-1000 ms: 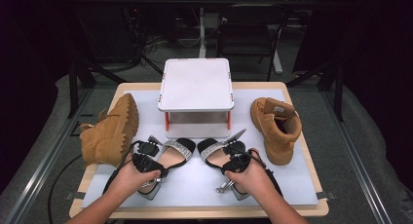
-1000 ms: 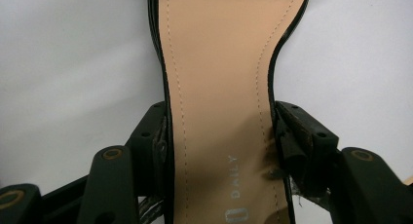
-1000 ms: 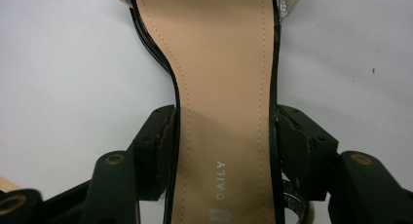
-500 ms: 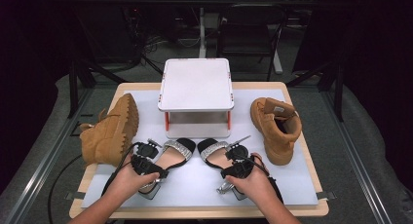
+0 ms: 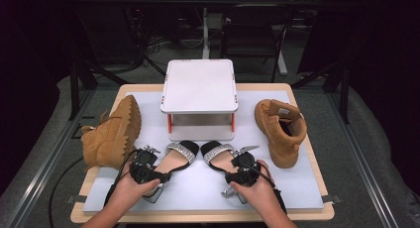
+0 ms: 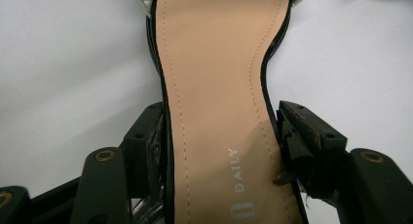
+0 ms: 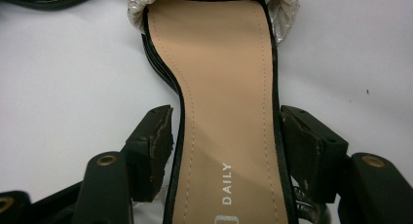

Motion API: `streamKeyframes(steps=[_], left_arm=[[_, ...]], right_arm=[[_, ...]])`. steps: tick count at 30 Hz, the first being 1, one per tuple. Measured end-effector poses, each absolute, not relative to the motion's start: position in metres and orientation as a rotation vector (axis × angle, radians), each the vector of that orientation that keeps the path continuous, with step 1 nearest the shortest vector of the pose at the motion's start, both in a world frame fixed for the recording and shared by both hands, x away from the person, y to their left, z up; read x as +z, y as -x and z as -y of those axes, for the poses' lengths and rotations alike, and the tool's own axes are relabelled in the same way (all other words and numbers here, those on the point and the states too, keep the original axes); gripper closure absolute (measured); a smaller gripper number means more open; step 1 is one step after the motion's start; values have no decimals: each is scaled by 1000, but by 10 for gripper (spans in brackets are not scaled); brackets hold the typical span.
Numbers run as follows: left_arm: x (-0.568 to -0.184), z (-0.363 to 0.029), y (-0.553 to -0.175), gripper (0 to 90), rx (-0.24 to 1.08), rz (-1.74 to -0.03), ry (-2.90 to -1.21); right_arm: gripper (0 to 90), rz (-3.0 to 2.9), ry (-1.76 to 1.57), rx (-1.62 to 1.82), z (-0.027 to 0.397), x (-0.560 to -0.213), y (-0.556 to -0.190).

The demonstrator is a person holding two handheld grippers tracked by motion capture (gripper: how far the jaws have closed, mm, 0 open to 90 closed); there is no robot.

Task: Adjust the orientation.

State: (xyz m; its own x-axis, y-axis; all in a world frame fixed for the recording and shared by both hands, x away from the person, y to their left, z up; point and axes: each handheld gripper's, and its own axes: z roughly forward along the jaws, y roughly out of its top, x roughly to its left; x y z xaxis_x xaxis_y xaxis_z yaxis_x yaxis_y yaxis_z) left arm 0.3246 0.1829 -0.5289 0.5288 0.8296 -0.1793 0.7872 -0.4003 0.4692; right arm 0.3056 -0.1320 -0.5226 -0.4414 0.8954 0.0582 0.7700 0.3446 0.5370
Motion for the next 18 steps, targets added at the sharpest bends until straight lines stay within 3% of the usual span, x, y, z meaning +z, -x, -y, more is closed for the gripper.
streamKeyframes(steps=[8,18], left_arm=[[-532,-184,-322,374,130,-1299,-2240],[-535,-184,-323,383,126,-1294,-2227]], right_arm=[[392,-2337,-1499,735,132,-528,-305],[352,-2384,-1567,707,132,-531,-315]])
